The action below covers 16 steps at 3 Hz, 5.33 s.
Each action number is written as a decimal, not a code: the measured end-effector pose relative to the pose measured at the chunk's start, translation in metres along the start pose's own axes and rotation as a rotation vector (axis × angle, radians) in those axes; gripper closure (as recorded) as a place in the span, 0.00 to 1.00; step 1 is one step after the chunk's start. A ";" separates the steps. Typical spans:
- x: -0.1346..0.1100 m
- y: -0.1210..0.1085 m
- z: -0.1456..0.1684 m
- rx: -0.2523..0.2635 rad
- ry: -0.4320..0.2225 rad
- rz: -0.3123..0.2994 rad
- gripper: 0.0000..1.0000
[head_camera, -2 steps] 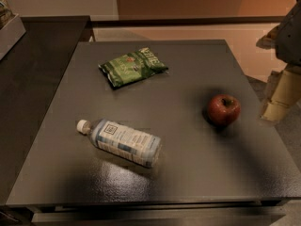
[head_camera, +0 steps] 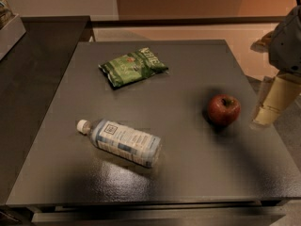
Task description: Move apple near green jalapeno chip bag
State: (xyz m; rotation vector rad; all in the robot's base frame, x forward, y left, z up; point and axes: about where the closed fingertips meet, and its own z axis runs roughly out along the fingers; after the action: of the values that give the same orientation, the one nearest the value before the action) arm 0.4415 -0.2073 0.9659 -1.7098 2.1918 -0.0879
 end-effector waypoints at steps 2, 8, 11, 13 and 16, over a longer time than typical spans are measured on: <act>-0.006 -0.007 0.042 -0.089 -0.080 0.040 0.00; 0.005 0.002 0.112 -0.152 -0.116 0.114 0.17; -0.007 -0.011 0.105 -0.124 -0.138 0.131 0.86; -0.040 -0.050 0.103 -0.060 -0.145 0.213 1.00; -0.096 -0.119 0.132 -0.031 -0.146 0.242 1.00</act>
Offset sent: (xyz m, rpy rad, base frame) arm 0.0362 0.0159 -0.0632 0.1656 0.1336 0.0073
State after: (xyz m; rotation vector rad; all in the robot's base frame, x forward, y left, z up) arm 0.6127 -0.1253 0.8973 -1.4049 2.2793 0.1292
